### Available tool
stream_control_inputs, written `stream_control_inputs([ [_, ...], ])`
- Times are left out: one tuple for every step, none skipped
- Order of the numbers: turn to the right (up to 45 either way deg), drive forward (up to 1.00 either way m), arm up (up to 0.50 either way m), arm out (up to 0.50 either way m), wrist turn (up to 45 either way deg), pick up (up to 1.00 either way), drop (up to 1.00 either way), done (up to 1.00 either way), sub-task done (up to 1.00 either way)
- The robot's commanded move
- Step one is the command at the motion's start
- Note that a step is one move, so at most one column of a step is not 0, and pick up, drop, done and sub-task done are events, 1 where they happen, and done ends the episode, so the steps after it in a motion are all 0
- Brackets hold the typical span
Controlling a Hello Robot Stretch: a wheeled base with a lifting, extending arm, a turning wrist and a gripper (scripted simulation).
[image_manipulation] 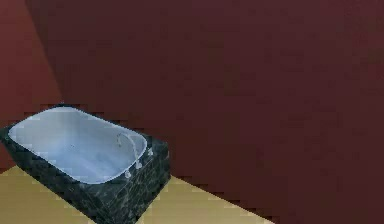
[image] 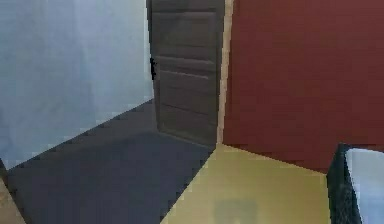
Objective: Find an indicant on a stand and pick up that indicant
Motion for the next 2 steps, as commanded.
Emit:
stream_control_inputs([
  [0.0,0.50,0.00,0.00,0.0,0.00,0.00,0.00,0.00],
  [-39.0,0.00,0.00,0.00,0.0,0.00,0.00,0.00,0.00],
])
